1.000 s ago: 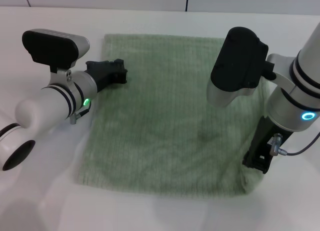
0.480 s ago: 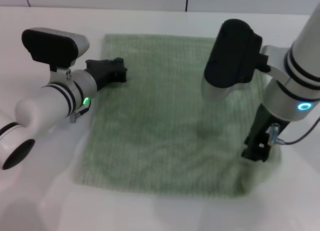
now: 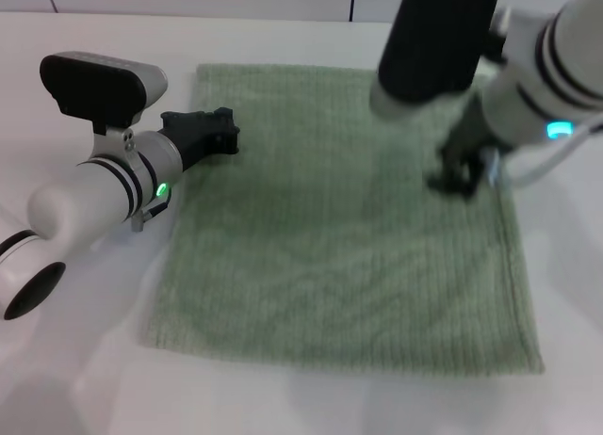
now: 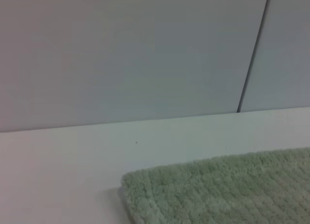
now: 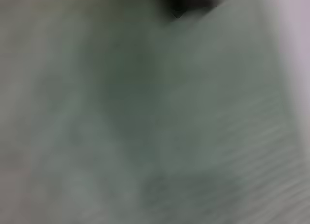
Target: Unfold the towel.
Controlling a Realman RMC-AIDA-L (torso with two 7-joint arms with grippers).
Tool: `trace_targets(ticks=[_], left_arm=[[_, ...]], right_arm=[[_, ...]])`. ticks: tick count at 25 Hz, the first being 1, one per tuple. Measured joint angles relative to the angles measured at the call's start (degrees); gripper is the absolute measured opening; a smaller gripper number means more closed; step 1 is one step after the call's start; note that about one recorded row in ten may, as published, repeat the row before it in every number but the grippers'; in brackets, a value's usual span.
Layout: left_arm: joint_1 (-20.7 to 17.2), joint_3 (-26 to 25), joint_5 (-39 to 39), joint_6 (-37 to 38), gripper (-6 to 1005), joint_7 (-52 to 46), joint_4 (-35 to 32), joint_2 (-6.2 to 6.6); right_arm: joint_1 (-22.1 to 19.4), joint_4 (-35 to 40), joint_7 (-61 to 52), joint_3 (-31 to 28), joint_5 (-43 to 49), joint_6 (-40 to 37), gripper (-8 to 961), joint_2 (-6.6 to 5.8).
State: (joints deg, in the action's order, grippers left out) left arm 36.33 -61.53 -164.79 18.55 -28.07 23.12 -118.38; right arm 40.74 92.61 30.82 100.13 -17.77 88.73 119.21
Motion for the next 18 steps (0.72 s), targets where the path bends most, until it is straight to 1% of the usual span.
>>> trace_targets(ticks=[1, 2, 3, 4, 5, 6, 7, 8, 9, 10, 11, 12, 13, 14, 15, 16, 17, 18], left_arm=[[0.00, 0.00, 0.00, 0.00, 10, 0.00, 0.00, 0.00], [-0.07, 0.00, 0.00, 0.01, 10, -0.06, -0.01, 0.00], [-0.08, 0.00, 0.00, 0.01, 10, -0.07, -0.01, 0.00], [-0.08, 0.00, -0.01, 0.02, 11, -0.12, -0.04, -0.01], [-0.09, 0.00, 0.00, 0.02, 11, -0.14, -0.10, 0.00], [-0.11, 0.00, 0.00, 0.06, 11, -0.15, -0.19, 0.00], [-0.12, 0.00, 0.00, 0.08, 11, -0.14, -0.23, 0.00], [-0.19, 0.00, 0.00, 0.28, 11, -0.09, -0.25, 0.00], [-0.30, 0.00, 0.02, 0.59, 12, -0.02, -0.24, -0.01], [-0.30, 0.00, 0.02, 0.59, 12, -0.02, -0.24, -0.01], [-0.65, 0.00, 0.04, 1.70, 12, 0.05, -0.19, 0.00], [-1.84, -0.31, 0.15, 5.69, 12, 0.08, -0.13, -0.01], [-3.44, -1.18, 0.17, 10.59, 12, 0.10, -0.10, 0.00], [-5.22, -2.27, 0.11, 16.84, 12, 0.16, -0.17, 0.00], [-5.22, -2.27, 0.11, 16.84, 13, 0.16, -0.17, 0.00], [-7.27, -3.45, 0.01, 24.58, 13, 0.24, -0.45, 0.00], [-7.27, -3.45, 0.01, 24.58, 13, 0.24, -0.45, 0.00], [-8.93, -4.34, -0.04, 30.14, 13, 0.27, -0.78, 0.03]], right_arm=[[0.00, 0.00, 0.00, 0.00, 0.00, 0.00, 318, 0.00], [-1.51, 1.76, -0.05, -0.35, 1.12, -3.77, 318, 0.03], [-1.51, 1.76, -0.05, -0.35, 1.12, -3.77, 318, 0.03], [-5.90, 6.00, 0.26, -0.76, 2.32, -13.37, 318, 0.22], [-5.90, 6.00, 0.26, -0.76, 2.32, -13.37, 318, 0.22], [-9.56, 8.59, 0.63, -0.75, 2.52, -22.35, 318, 0.41], [-9.56, 8.59, 0.63, -0.75, 2.52, -22.35, 318, 0.41], [-11.32, 9.42, 0.67, -0.63, 2.52, -26.59, 317, 0.44], [-15.28, 9.53, 0.76, -0.01, 1.92, -38.62, 317, 0.52], [-15.28, 9.53, 0.76, -0.01, 1.92, -38.62, 317, 0.52], [-17.96, 7.36, 0.87, 0.80, 0.53, -49.01, 317, 0.59], [-17.96, 7.36, 0.87, 0.80, 0.53, -49.01, 317, 0.59], [-19.27, 5.83, 0.86, 1.32, -0.50, -54.07, 317, 0.63], [-20.90, 2.13, 0.83, 2.66, -2.78, -62.75, 317, 0.65], [-20.90, 2.13, 0.83, 2.66, -2.78, -62.75, 317, 0.65], [-21.55, 0.19, 0.70, 3.68, -3.46, -66.12, 317, 0.65], [-21.85, -1.50, 0.51, 4.65, -3.72, -69.19, 317, 0.62], [-22.11, -3.18, 0.31, 5.58, -3.93, -71.71, 317, 0.59]])
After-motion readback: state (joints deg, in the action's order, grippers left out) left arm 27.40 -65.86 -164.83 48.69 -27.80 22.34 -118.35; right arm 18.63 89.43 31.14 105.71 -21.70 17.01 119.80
